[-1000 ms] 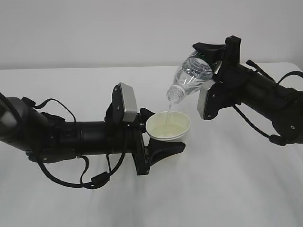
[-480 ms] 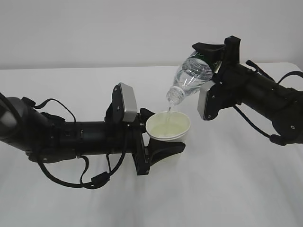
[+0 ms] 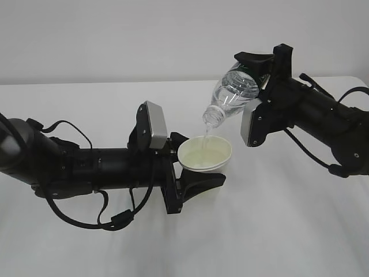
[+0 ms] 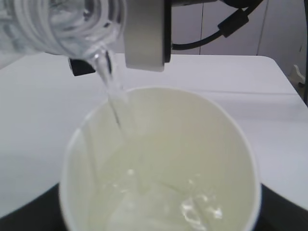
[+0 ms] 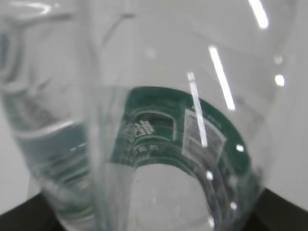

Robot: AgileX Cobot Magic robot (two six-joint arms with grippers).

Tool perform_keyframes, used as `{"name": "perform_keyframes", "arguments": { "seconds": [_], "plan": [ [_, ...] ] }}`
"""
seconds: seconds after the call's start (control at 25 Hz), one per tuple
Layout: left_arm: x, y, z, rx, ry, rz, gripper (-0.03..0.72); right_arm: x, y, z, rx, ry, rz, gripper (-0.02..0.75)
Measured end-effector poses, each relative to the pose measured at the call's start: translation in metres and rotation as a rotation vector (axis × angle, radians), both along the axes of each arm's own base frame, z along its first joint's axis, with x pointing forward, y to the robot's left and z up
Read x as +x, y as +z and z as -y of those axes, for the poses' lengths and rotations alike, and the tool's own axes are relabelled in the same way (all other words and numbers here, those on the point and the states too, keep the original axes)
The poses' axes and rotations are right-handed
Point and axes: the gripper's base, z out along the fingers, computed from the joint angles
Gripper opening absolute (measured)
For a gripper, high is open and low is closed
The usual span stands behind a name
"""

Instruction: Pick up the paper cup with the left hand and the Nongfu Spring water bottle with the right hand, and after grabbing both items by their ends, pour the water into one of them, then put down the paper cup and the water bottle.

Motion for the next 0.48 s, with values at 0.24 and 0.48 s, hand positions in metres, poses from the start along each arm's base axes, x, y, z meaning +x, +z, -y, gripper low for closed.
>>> {"name": "perform_keyframes", "arguments": {
  "seconds": [0.24,0.48],
  "plan": [
    [0.0000,0.0000,0.0000,0.000,0.000,0.000,0.482,0.0000,0.0000,0.0000,0.000,0.000,0.000,0.474],
    [0.0000,-0.0001,0.0000,0.002,0.001,0.000,0.482,0.0000,0.0000,0.0000,-0.001,0.000,0.001,0.474]
  ]
}}
